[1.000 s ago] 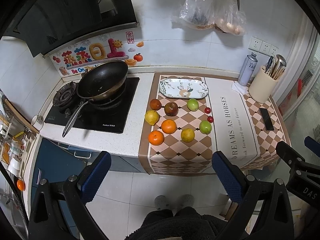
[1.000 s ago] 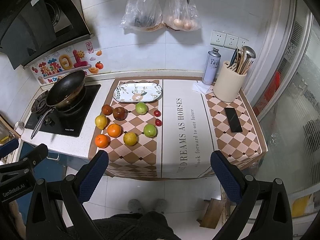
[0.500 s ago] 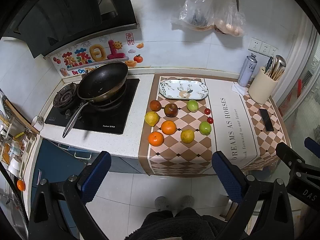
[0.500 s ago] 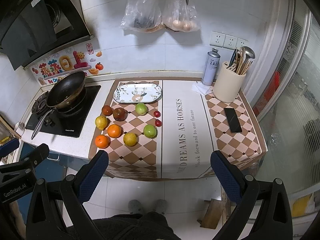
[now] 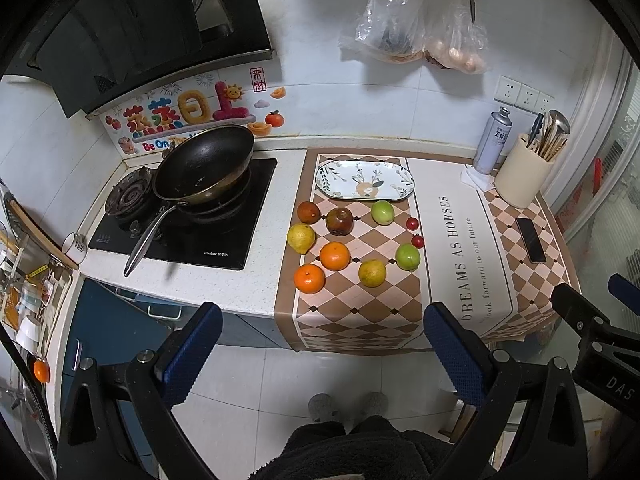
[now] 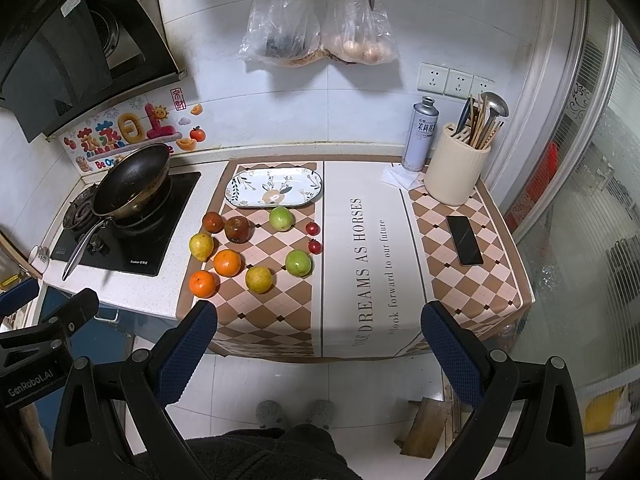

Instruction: Organize fruits

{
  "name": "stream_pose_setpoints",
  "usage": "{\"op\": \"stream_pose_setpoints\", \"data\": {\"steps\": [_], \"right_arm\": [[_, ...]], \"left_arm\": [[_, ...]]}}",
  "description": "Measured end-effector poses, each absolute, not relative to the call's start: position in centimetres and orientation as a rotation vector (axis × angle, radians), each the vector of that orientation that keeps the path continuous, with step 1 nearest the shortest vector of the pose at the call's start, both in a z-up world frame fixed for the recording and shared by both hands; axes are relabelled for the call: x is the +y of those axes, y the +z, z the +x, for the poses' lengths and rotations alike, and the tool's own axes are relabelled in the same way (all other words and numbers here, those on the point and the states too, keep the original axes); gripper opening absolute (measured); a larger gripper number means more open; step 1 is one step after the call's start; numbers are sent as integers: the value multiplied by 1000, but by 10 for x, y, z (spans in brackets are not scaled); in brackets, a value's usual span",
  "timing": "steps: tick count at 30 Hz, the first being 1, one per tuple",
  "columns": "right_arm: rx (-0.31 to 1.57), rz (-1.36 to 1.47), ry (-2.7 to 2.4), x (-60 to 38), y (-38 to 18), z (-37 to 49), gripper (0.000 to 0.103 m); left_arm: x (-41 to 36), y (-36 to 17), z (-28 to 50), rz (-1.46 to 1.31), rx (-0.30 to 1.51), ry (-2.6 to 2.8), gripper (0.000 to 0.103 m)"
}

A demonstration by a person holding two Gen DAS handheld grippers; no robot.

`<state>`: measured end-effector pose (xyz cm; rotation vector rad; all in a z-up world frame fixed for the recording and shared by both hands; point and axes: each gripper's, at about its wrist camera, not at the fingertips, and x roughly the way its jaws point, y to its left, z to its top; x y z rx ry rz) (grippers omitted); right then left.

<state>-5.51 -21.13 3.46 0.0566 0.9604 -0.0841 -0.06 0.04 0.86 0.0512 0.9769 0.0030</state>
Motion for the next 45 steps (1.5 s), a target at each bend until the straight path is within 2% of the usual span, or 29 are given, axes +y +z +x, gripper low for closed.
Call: {"op": "stream_pose_setpoints", "data": {"steps": [17,27,32,37,45], "right_arm": [[964,58,-79,-217,34,-51,103],[971,160,-32,-237,4,-7,103],[1015,220,34,-247,-43,38,103],[1093,222,66,-243,-107,94,103],[1321,287,38,-228,-237,183,102]], "left_arm": [[-8,10,0,50,977,4,103],[-13,3,24,34,940,76,103],[3,-22,63,31,912,185,103],[29,-61,108,28,962,292,103],[62,-168,187,55,1242,252,103]]}}
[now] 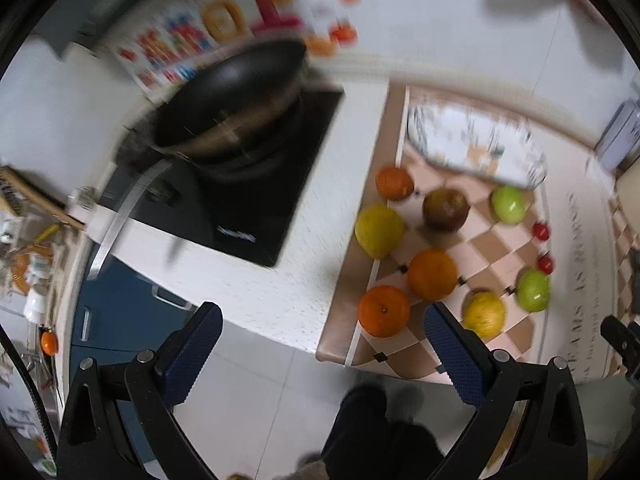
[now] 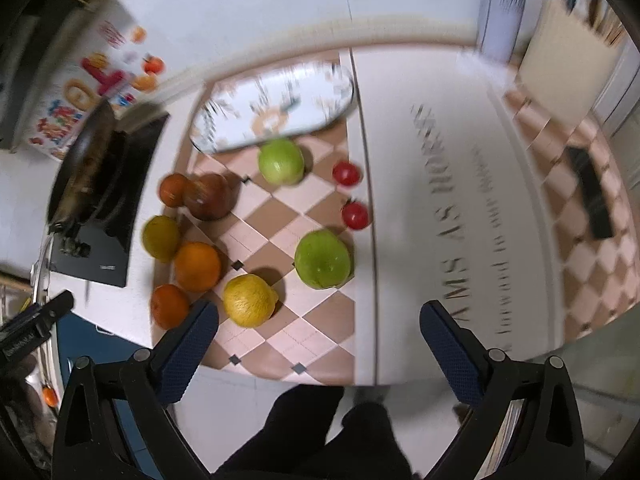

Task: Organize fruits
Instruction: 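Lower the left tool to the yellow citrus while the right tool reaches the orange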

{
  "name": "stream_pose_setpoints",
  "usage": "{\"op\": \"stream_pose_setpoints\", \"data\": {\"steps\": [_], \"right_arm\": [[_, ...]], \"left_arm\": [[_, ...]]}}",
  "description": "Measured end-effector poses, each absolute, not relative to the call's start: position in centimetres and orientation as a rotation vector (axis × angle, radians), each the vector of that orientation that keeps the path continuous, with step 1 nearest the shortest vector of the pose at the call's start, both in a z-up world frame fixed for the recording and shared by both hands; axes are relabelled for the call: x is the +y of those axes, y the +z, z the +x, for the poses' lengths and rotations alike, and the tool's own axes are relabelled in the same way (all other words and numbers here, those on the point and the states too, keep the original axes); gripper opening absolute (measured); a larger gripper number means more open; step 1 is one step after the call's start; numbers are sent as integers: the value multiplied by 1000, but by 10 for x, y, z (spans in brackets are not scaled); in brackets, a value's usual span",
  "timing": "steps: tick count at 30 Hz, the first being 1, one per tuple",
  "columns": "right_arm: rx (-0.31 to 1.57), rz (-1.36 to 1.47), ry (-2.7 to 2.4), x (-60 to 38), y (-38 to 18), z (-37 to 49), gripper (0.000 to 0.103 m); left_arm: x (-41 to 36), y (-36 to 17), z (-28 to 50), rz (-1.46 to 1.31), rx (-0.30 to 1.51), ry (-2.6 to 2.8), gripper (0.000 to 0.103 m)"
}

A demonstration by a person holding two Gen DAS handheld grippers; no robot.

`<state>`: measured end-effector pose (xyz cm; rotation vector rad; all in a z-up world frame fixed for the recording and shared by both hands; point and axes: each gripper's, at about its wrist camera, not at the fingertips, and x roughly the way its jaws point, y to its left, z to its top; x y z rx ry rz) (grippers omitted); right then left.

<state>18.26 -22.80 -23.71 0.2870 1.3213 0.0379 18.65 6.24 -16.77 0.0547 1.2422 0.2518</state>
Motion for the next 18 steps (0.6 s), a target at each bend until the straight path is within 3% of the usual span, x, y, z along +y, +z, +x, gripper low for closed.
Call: {"op": "stream_pose_setpoints", "data": {"steps": [9,15,17,18], "right_arm": [[1470,401,195,-137,-311,237,101],[1586,351,269,-69,-356,276,91],[1641,323,283,-51,-372,282,86],[1657,318,290,-47,-377,283,78]], "left_arm": [[90,-256,275,-44,1463,119,100],[100,-271,306,-52,1498,55,100],[104,-275,313,-53,1510,40,100],[105,-278,317,-56,1518,30,100]]}}
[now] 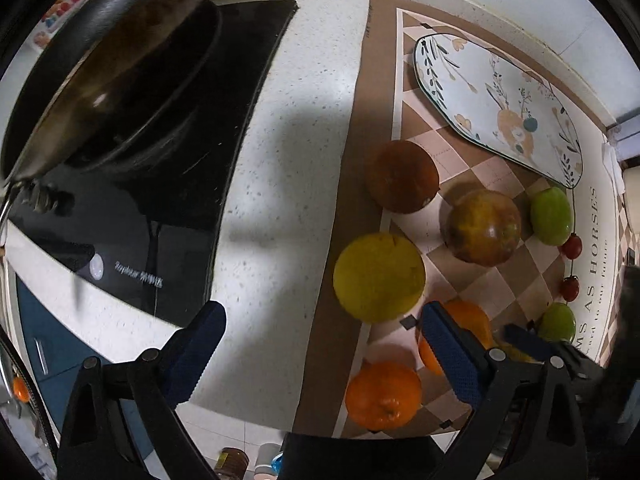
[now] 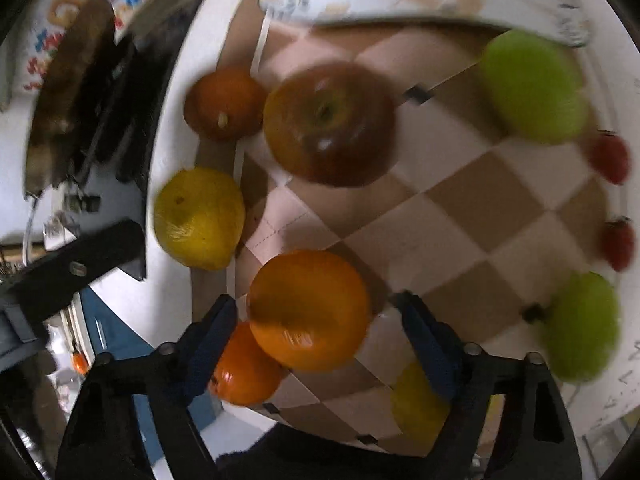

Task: Organize fruits
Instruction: 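Lower the left tool to the yellow citrus while the right tool reaches the orange, then grasp the yellow citrus with the left tool while the right tool grasps the orange, then carry both fruits onto the white plate and open both tools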

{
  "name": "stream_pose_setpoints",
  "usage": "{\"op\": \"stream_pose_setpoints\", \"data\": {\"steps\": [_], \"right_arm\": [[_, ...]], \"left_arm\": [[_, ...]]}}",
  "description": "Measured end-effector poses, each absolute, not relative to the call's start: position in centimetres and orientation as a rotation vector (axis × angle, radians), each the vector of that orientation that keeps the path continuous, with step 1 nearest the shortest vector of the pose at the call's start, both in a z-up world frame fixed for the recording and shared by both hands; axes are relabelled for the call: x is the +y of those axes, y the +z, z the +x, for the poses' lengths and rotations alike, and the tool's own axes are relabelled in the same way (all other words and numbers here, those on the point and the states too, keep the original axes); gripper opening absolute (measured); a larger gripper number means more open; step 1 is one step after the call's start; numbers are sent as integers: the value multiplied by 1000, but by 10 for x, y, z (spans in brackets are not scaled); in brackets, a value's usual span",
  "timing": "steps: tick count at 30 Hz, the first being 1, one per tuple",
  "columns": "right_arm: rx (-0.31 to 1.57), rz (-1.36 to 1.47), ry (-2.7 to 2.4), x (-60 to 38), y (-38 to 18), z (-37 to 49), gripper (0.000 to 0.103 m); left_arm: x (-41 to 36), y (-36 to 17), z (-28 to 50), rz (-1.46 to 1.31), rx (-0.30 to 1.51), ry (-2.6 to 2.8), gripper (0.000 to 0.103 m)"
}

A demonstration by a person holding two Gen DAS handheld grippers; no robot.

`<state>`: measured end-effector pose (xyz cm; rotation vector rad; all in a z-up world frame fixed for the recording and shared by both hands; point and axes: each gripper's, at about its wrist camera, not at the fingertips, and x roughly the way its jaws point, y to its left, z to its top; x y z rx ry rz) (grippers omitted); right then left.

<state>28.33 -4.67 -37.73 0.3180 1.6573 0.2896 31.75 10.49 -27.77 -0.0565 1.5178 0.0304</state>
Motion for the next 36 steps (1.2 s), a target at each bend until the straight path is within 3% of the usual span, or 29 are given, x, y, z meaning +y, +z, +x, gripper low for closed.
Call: {"op": "stream_pose_setpoints", "data": {"steps": [3,9,10,12,14,20,26,31,36], "right_arm": [[1658,284,299,-37,-375,286,67],[1660,261,205,-56,-368,287,67],[1660,253,194,-57,-367,286,67],[1656,241,181,-59,-362,285,67],[1654,233,177,-59,-357,285,67],[1619,232,202,-74,-339,290,67],[1532,349,233,-110,-295,309,67],[1429,379,211,-153,-262,367,67],[1398,303,159,-172,-270,436,67]], "left_arm": [[103,-285,327,-64,1542,-10,100],[81,-310,344,13,1583,-103,99],[79,-315,346,22,1588,-113,96],[76,-327,345,37,1613,-134,74],[76,-335,344,11,1629,-160,62],[71,-328,331,16,1581,-138,61],[76,-266,328,-72,1491,-171,61],[58,-214,372,-143,1395,-186,61],[27,-207,442,-147,1369,-167,61]]}}
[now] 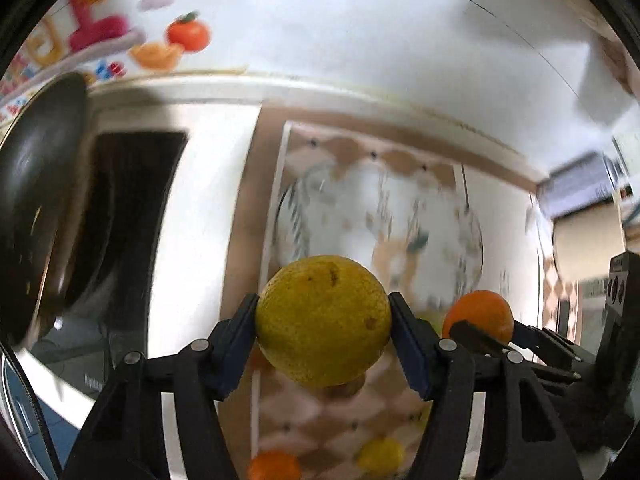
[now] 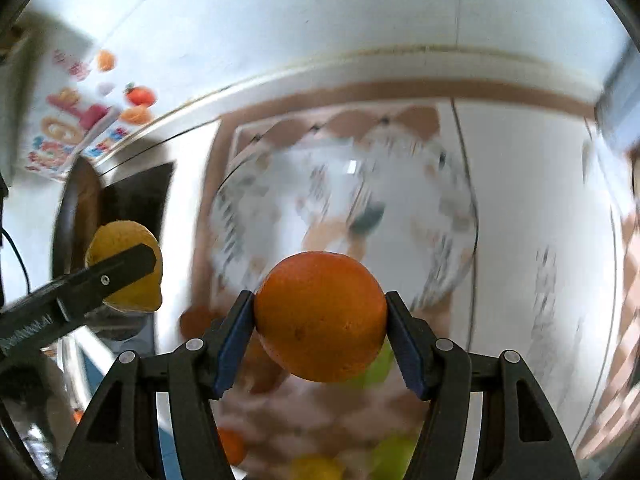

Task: Organize fruits
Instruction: 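Carry both fruits onto the white plate and open both tools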

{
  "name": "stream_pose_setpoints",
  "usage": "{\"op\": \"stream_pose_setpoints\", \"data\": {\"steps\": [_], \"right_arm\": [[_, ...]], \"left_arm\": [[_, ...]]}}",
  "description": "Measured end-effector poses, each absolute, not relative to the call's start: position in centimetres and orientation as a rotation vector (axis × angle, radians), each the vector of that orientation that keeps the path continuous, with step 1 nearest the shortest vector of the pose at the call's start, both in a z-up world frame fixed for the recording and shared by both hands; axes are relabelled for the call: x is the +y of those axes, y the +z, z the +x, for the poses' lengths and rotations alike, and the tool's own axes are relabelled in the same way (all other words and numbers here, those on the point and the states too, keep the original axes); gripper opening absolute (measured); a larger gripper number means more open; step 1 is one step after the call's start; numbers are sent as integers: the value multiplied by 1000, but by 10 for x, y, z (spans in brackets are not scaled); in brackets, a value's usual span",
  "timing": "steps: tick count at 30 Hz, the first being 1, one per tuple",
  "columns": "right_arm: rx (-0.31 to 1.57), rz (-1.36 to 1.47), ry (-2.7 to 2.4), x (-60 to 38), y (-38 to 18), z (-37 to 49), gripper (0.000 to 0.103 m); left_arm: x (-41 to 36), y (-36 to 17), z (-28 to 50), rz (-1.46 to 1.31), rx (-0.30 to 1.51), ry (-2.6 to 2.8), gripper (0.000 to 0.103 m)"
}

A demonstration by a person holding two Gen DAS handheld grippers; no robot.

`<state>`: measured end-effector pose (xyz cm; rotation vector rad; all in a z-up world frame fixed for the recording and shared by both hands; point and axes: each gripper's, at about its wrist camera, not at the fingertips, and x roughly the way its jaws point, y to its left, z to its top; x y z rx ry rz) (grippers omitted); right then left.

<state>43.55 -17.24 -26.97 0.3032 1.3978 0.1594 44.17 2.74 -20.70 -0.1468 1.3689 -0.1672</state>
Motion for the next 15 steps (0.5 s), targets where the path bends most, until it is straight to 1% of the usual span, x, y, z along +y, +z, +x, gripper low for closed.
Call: {"op": "stream_pose_setpoints", "data": {"steps": [3,6,10,15], "right_arm": [[1421,247,135,-177,-290,476,67],[1449,216,122,-179,-309,497,67],[1484,209,114,-184,-329,514,67],[1507,199,132,-185,-342,523,67]], "left_arm": [[10,-229,486,-181,1421,-161,61],[-9,-261,526,-200,1498,-157,61],[-21,-293,550,-227,1578,-157,61],[-31,-313,561,-232,1635,-158,61]]}}
